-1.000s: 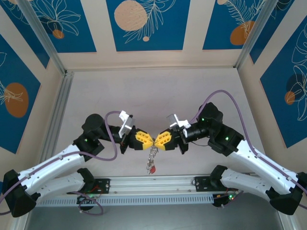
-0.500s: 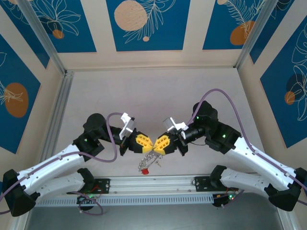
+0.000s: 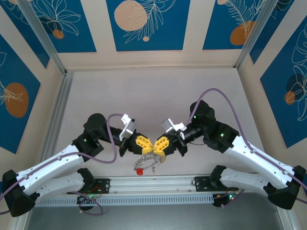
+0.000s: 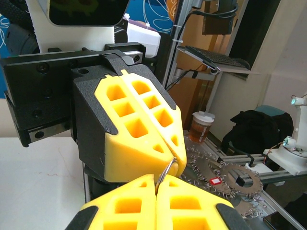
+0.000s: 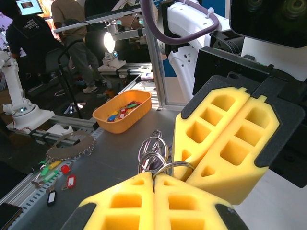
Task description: Put the keys on the keyring
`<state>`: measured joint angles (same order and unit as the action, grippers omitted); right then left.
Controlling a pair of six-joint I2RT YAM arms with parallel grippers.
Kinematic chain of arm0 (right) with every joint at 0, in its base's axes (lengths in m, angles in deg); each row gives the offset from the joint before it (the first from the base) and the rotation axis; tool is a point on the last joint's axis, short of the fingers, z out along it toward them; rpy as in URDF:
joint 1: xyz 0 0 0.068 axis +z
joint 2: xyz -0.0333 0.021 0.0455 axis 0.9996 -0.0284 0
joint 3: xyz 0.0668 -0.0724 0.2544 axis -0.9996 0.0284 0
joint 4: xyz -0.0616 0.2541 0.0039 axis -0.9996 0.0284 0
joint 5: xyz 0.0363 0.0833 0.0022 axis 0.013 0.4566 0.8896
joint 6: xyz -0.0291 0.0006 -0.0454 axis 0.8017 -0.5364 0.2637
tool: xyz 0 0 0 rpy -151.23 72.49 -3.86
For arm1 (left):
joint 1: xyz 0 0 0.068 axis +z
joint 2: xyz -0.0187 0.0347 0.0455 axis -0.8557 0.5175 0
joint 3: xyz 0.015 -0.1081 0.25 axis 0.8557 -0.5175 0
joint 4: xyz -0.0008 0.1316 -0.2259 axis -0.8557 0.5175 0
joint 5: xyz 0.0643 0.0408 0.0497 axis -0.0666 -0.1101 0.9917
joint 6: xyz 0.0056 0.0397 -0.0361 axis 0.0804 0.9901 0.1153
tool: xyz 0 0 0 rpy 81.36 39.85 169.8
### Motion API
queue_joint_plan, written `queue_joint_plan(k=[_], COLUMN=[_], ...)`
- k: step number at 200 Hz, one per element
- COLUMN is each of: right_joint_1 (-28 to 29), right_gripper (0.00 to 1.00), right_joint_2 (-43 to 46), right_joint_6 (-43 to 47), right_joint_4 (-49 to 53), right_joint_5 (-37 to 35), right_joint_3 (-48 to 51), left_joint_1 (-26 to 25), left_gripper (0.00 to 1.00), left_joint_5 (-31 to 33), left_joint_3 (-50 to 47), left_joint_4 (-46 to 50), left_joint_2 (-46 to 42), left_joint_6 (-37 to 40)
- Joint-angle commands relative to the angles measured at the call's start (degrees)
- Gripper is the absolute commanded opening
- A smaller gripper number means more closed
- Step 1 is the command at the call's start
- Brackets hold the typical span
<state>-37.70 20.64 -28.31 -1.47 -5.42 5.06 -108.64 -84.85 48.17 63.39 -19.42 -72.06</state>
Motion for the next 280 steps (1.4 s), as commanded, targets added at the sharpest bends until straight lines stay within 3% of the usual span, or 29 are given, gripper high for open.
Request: queue_joint_plan(k=[1,108,131,188,280], right_joint_1=[1.8,1.2,0.9,-0.3,-0.9], right_gripper=[0.00,0.22,0.19,0.00,0.00], right_joint_2=[0.8,1.9,2.8,2.8,0.4], right_joint_6=[1.1,2.2,1.5,2.4,2.3], right_joint_4=[0.7,6.9,5.8,4.9,0.8], right_joint_5=[3.4,0.3,-0.8,-1.5,6.6], right_joint_3=[-1.8,-3.4,-2.3,-1.7,-1.6], left_joint_1=[0.3,0.3,0.3,0.3,0.3], left_gripper=[0.00,0.00,0.00,0.00,0.00], left_joint_5=[5.3,4.3,4.1,4.0,3.3], left_joint_3=[2.1,3.4,3.4,3.7,4.8], left_joint_4=[0.9,3.9,3.8,3.9,4.5], left_joint_2=[0.4,0.0,0.1,0.3,2.2], left_joint_6=[1.4,2.5,2.5,2.5,3.3])
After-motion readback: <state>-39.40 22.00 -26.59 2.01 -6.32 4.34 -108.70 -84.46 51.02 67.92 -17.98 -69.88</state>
